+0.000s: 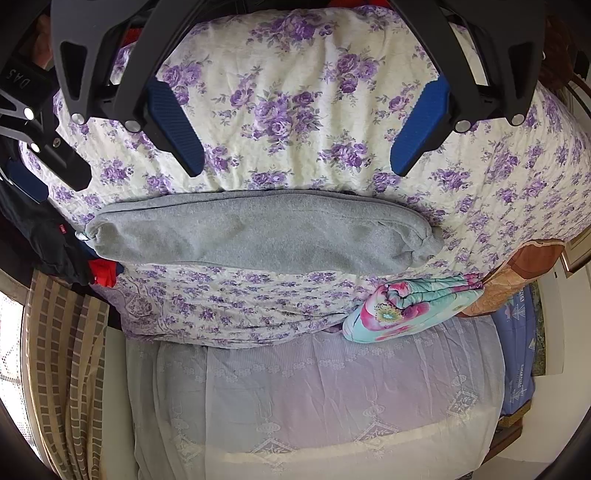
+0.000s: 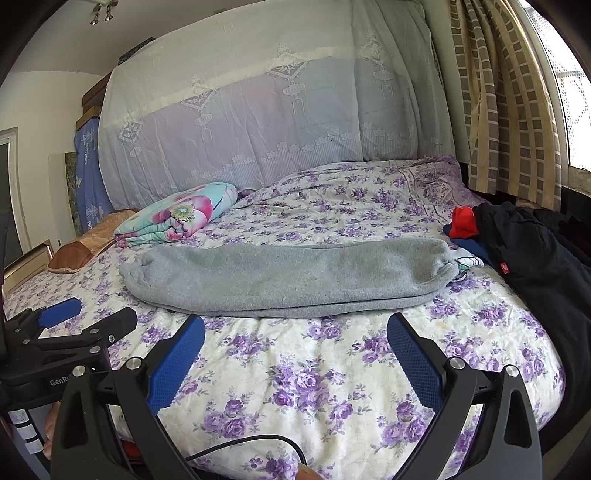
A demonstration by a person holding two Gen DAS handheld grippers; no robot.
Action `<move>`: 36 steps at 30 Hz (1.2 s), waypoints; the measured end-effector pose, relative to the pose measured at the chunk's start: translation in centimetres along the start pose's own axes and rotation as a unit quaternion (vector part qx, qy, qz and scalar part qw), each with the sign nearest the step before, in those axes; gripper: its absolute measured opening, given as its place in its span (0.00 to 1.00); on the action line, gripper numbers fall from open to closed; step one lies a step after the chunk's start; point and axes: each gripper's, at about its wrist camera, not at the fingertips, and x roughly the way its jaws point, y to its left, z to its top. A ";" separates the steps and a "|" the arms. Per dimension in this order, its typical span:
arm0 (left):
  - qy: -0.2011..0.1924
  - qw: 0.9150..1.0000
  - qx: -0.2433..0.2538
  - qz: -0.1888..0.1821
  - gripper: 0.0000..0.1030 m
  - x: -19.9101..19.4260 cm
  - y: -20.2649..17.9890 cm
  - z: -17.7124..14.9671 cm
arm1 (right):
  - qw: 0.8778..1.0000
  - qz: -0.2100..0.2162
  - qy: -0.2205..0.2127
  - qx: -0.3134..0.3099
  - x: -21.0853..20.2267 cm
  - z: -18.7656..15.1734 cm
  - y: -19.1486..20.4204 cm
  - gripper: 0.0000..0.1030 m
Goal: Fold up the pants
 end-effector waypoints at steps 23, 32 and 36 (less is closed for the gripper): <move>0.001 1.000 -0.001 -0.001 0.96 0.0 0.2 -0.1 | 1.000 0.001 -0.001 0.001 -0.1 0.0 -0.1 0.96; 0.001 1.000 -0.002 -0.001 0.96 -0.1 0.3 -0.2 | 1.000 0.001 -0.001 0.001 -0.1 0.0 0.0 0.96; 0.001 1.000 -0.002 -0.001 0.96 -0.1 0.3 -0.2 | 1.000 0.001 -0.002 0.001 -0.1 0.1 0.0 0.96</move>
